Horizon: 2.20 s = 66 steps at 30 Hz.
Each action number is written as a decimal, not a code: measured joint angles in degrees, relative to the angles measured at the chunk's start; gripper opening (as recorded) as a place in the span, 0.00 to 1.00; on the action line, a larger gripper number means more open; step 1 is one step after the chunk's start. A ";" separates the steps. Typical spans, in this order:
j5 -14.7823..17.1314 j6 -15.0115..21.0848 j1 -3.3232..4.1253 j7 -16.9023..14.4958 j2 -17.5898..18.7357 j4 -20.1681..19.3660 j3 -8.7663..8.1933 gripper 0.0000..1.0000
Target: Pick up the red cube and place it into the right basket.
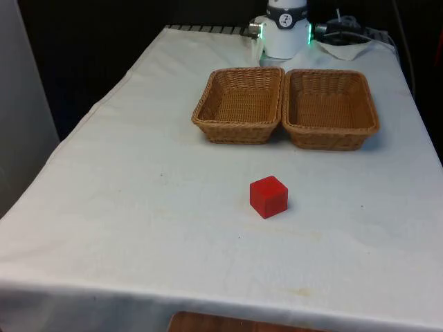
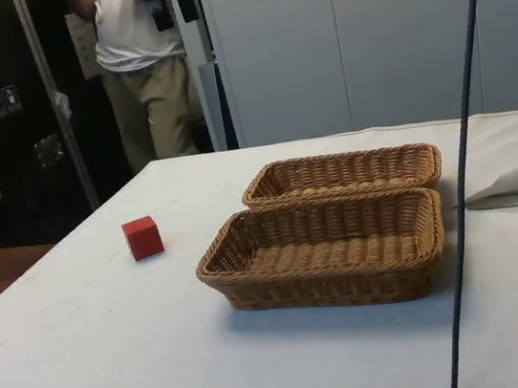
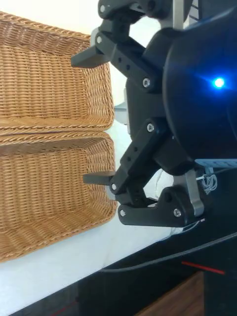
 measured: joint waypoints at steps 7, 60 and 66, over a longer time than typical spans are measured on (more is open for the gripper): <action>0.69 1.55 -0.34 0.00 3.04 2.06 -0.06 1.00; 15.93 10.49 -3.32 5.10 30.19 18.28 0.57 1.00; 16.62 11.06 -3.38 6.76 31.11 18.51 0.57 1.00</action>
